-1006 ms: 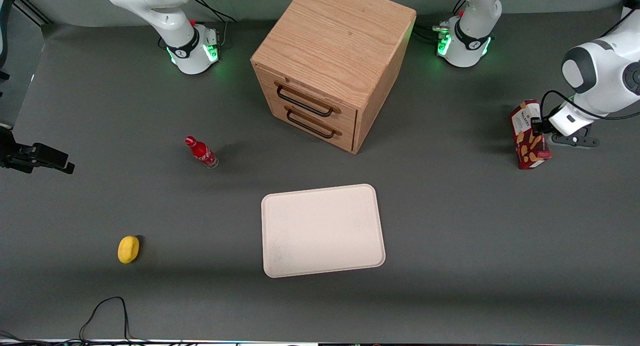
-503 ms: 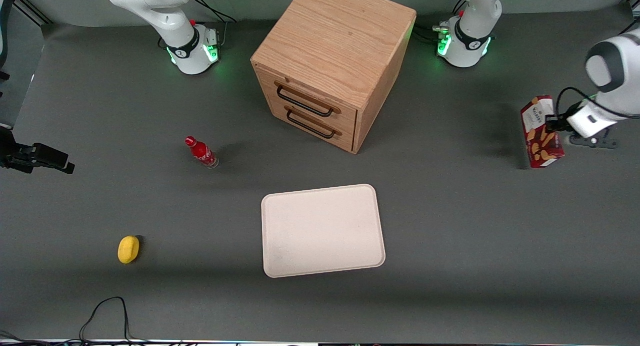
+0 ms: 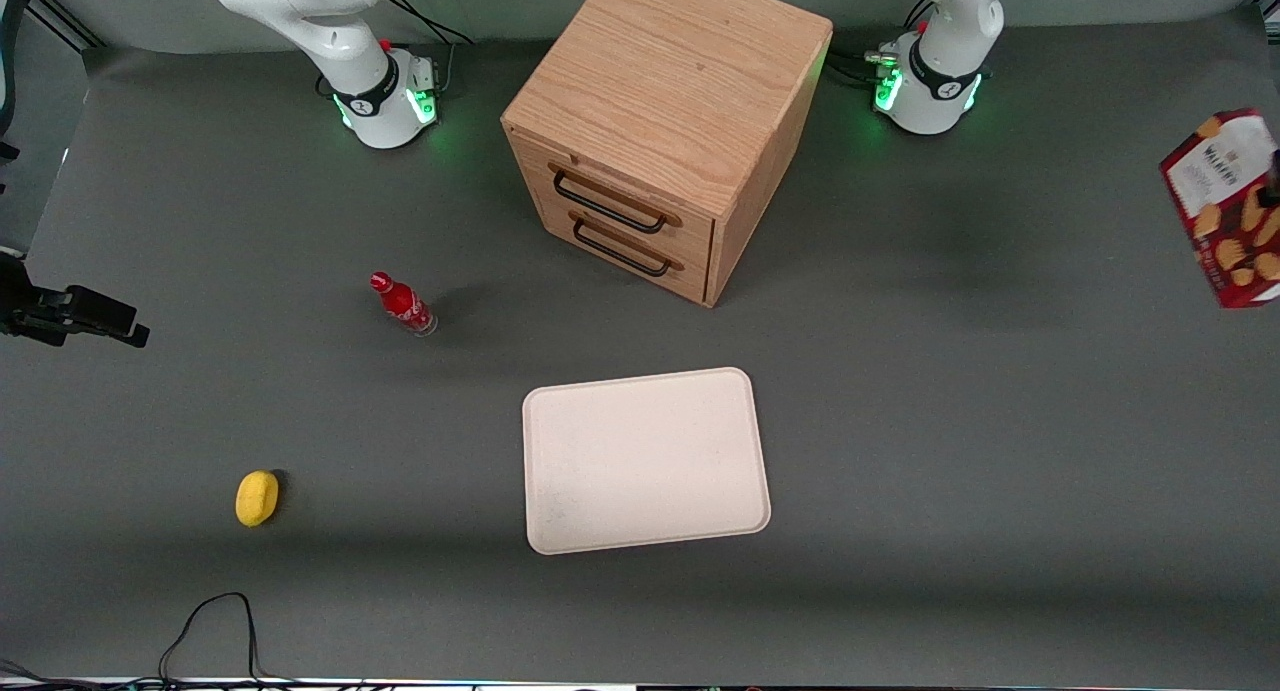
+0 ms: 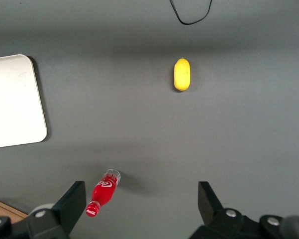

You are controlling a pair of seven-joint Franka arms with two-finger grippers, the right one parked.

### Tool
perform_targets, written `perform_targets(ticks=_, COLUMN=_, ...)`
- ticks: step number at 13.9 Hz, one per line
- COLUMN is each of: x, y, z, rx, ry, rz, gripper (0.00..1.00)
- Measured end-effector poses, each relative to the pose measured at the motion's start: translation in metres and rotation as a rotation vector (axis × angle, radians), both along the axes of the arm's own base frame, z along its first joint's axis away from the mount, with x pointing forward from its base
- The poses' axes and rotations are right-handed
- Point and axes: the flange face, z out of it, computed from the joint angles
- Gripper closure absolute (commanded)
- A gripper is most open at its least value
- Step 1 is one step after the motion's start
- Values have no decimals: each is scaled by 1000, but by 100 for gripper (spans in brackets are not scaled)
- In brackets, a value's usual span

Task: Place red cookie box on tray
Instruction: 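Lift the shortbread box up off the table with the left gripper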

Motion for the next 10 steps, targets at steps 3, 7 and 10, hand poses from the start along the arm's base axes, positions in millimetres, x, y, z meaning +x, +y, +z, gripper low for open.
perform_targets(ticks=3, x=14, y=-11, z=39, rx=18, ry=-39, rz=-4, gripper=95)
perform_targets(ticks=7, x=83, y=-81, z=28, rx=13, ry=-17, rz=29, gripper=96)
perform_targets(ticks=10, x=132, y=-163, z=8, rx=-6, ry=-1, rz=69, gripper=100)
